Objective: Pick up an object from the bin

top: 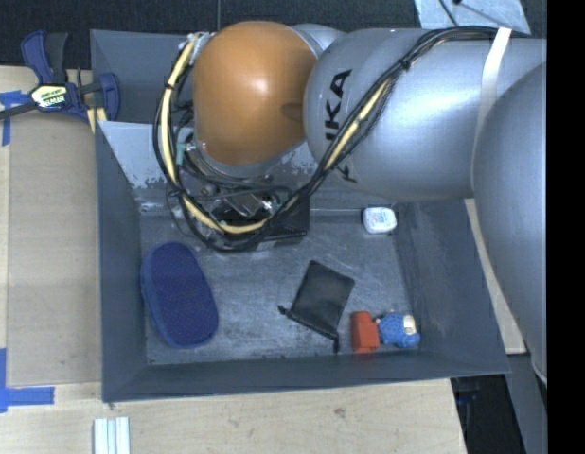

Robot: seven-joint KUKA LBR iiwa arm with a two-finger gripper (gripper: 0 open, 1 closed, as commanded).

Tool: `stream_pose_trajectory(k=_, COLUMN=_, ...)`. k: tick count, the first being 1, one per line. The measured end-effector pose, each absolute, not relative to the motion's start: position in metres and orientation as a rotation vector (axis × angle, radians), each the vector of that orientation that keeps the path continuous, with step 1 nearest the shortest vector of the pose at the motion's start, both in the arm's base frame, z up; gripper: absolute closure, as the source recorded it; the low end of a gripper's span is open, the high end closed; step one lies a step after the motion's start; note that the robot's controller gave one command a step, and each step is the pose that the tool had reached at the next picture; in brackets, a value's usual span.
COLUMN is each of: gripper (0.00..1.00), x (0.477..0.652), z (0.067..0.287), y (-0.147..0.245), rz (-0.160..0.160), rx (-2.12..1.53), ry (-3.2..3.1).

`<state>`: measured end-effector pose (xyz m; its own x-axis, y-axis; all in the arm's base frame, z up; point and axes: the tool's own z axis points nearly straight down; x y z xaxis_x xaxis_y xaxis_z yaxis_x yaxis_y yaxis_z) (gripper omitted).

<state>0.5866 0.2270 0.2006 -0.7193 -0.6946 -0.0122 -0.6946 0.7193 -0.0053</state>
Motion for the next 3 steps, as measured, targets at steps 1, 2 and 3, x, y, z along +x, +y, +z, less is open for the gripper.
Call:
stream_pose_trajectory(k=1, gripper=1.0, x=0.603, z=0.285, y=0.234, rz=-0.001, rx=-1.299, ry=2.844)
stream_pose_trajectory(k=2, gripper=1.0, x=0.577, z=0.131, y=0.201, rz=0.003, rx=-1.49, ry=2.772)
stream_pose_trajectory(k=3, gripper=0.0, x=0.58, z=0.136, y=0.202, rz=0.002, rx=-1.483, ry=2.766)
